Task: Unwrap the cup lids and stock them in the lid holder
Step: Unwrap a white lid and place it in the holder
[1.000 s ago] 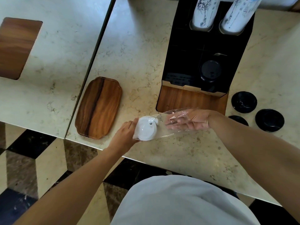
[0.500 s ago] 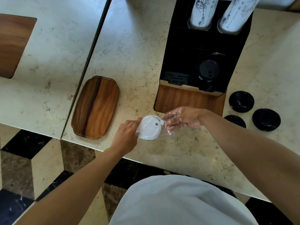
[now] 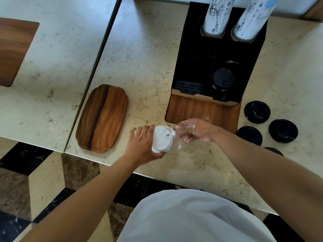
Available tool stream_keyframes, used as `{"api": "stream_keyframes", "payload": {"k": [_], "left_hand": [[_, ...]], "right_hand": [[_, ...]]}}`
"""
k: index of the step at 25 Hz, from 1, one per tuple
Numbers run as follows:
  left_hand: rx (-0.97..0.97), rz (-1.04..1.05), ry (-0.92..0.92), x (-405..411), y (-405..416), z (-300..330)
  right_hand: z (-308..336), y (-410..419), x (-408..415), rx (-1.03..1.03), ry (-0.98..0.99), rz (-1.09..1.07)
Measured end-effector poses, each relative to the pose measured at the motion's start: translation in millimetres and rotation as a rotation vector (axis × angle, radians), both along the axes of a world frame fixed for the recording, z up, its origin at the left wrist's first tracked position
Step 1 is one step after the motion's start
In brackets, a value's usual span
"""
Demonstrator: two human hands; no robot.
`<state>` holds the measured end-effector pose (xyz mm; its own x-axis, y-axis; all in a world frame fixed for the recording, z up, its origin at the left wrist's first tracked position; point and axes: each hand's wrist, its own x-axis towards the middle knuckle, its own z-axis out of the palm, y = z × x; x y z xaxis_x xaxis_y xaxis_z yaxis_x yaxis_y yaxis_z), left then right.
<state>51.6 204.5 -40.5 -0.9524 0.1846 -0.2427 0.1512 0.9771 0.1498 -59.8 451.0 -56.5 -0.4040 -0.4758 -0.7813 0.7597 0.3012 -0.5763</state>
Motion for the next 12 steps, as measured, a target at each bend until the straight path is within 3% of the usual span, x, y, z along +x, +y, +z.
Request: {"api": "stream_keyframes", "payload": {"k": [12], "left_hand": [[0.107,0.003,-0.028,-1.4,-4.7,-0.3]], "right_hand": [[8.2,-8.9,6.8,-0.063,0.006,-0.020]]}}
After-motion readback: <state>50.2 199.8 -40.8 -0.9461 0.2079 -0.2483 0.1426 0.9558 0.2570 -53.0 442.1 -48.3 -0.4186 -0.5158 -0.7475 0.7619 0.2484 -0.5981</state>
